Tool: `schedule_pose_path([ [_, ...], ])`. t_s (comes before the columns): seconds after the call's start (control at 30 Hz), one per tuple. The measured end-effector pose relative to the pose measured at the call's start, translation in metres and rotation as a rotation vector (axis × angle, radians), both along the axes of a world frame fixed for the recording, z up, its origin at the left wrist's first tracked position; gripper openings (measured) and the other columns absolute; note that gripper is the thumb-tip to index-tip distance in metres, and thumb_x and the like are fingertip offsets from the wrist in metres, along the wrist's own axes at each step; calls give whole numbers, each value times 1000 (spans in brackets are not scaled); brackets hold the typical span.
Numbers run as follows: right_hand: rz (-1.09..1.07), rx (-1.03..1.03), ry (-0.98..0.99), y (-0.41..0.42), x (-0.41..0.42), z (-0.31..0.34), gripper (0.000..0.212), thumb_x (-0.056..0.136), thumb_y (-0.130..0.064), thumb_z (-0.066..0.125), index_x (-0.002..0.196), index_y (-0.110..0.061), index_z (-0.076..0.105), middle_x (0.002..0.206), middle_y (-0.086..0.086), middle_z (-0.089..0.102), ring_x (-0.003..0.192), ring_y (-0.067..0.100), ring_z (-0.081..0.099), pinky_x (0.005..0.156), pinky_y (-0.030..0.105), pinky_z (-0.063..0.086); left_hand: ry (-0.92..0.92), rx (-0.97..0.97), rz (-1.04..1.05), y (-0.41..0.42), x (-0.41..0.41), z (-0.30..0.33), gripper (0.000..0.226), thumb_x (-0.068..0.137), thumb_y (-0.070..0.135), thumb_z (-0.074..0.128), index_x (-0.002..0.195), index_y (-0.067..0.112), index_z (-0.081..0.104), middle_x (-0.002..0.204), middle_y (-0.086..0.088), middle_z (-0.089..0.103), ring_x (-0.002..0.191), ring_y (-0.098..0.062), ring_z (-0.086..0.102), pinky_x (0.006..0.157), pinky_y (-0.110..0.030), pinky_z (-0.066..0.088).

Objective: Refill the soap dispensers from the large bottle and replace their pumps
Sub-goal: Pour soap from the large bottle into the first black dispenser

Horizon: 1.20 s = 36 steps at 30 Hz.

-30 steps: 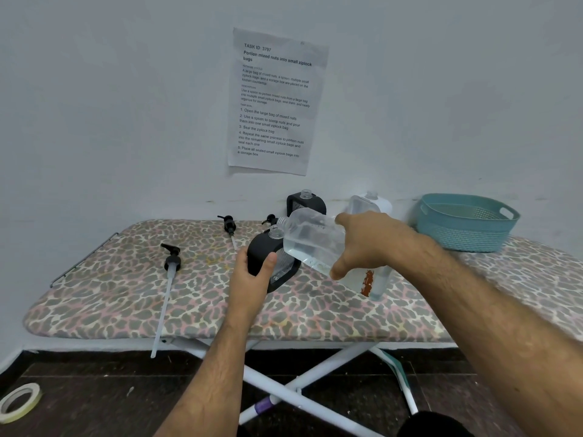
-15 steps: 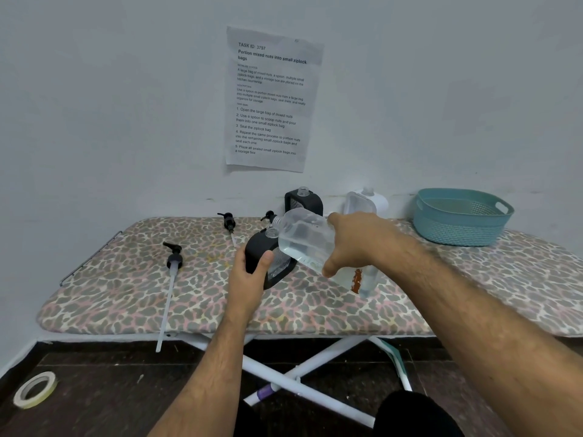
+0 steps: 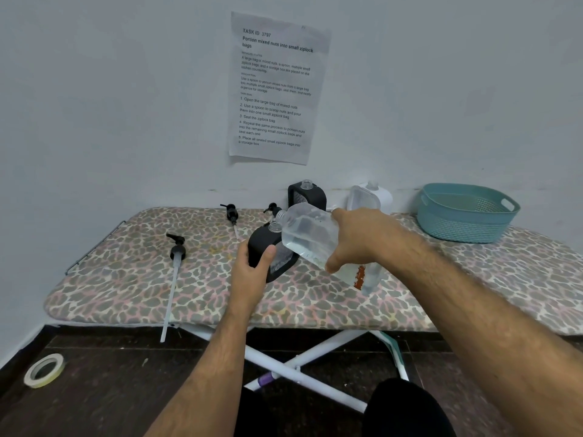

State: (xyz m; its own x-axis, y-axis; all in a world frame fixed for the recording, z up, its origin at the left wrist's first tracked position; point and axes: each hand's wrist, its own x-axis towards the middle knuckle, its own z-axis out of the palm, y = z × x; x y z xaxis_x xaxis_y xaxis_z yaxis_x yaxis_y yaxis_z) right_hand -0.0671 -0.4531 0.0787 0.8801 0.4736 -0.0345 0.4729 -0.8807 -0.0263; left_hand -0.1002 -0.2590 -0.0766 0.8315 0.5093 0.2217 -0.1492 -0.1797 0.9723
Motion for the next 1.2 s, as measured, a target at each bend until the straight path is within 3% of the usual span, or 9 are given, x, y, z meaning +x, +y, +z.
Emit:
schedule_pose_path([
  [0.17,4,-4,-1,0,1,0,90,66,-59,80,138,-22,42,91,-8,49,86,16,50,61,30,41,-6,8,-3,2,2,-2,33,92,40,62,122,31,52,117,9,63,108,-8,62,90,-29,51],
  [0.27,2,-9,-8,0,2,1,89,65,-60,80,137,-22,42,90,-8,49,85,16,49,59,30,40,-15,4,-2,1,2,-1,34,92,40,62,122,30,52,117,10,63,108,-8,62,90,-27,51],
  [0.37,6,-15,-8,1,1,1,89,65,-59,80,137,-22,42,92,-8,50,85,16,50,62,31,42,-23,-5,-6,2,2,-1,32,93,37,61,122,29,52,116,9,64,109,-10,63,87,-25,52],
  [0.6,9,-11,-3,0,2,1,89,65,-59,81,136,-22,43,94,-6,51,85,16,52,65,32,47,-26,-8,-7,3,4,-4,36,92,41,63,125,30,53,120,8,64,112,-11,62,96,-35,52],
  [0.83,9,-3,-6,-1,2,2,86,66,-58,80,135,-22,42,85,-8,47,85,16,50,63,32,43,-11,-16,3,1,3,-1,38,93,36,62,127,21,54,118,5,65,107,-10,64,91,-31,53],
  [1.07,15,-12,-5,-1,4,1,90,67,-59,80,139,-23,40,95,-7,49,87,16,49,67,33,45,-15,-25,9,-1,2,-1,41,94,35,61,131,20,53,118,5,65,107,-8,64,88,-26,53],
  [1.2,13,-17,2,0,5,2,89,67,-58,80,138,-22,40,92,-7,50,86,16,50,65,33,45,-11,-31,13,0,2,-1,43,93,37,62,131,19,53,119,4,65,109,-10,64,93,-32,53],
])
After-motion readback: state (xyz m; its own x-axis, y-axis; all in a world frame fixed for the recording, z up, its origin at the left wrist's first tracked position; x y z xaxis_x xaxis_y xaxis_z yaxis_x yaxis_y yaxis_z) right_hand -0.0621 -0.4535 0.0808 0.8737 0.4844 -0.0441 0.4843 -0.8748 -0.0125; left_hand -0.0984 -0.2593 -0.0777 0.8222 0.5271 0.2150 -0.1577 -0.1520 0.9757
